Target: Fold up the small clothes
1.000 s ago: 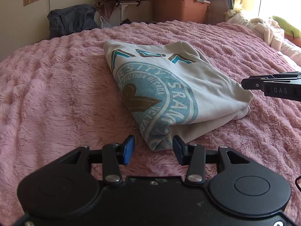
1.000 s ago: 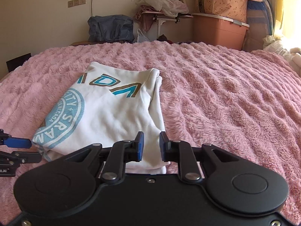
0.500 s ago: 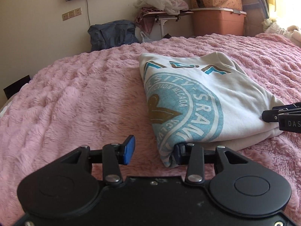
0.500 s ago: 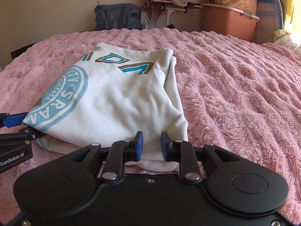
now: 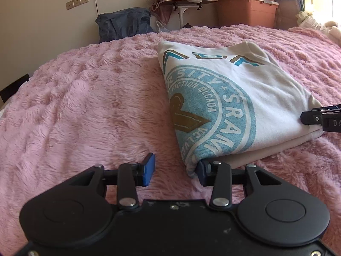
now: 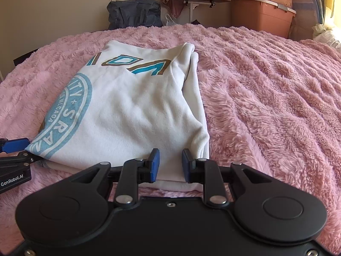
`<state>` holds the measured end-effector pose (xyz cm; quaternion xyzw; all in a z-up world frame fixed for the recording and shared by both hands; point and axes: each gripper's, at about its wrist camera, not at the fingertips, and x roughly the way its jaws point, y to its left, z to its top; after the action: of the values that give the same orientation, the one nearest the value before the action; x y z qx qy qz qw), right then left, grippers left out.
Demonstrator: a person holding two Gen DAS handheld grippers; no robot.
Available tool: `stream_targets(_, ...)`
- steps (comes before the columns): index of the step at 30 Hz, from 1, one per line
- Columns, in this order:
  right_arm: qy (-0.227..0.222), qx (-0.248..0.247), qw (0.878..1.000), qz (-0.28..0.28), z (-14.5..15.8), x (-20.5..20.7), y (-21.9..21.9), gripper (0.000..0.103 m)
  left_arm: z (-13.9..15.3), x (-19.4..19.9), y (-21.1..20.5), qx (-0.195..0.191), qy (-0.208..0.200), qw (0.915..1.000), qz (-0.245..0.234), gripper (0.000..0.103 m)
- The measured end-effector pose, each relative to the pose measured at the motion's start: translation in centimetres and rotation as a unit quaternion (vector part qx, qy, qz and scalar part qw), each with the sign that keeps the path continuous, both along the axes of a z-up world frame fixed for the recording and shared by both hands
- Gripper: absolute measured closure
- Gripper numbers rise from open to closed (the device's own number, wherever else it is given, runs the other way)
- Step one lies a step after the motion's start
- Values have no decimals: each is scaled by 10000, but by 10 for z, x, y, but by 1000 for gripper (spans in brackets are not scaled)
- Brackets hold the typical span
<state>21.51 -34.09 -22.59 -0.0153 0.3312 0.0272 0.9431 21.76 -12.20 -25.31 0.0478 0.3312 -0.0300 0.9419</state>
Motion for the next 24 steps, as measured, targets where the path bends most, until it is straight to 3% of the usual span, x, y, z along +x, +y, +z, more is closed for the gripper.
stream_targets(3,-210,146,9996,97,18,-6,-3,82,20,-12,12,-417,-131,9987,-243,61)
stream_targets(6,-556,346,9974,311,41,-1,-10,82,34,-12,19,-561,-147,9977,-353,61)
stream_targets(9,-608,348,9965,445,53,21,-15,82,47,-7,17,-588,-144,9974,-398,61)
stream_targets(11,-532,368,9964,542,54,40,-17,82,54,0,12,-501,78,9976,-475,62)
stream_targets(12,-467,405,9965,555,53,50,-19,82,57,4,7,-443,400,9961,-648,62)
stream_targets(16,-114,750,9962,421,44,80,-29,82,73,1,9,-723,767,9877,-1152,61)
stream_targets(21,46,924,9952,304,34,91,-33,76,82,14,23,-1813,363,9778,-990,61)
stream_targets(24,143,1043,9942,230,28,98,-35,67,71,39,25,-2558,326,9618,-923,61)
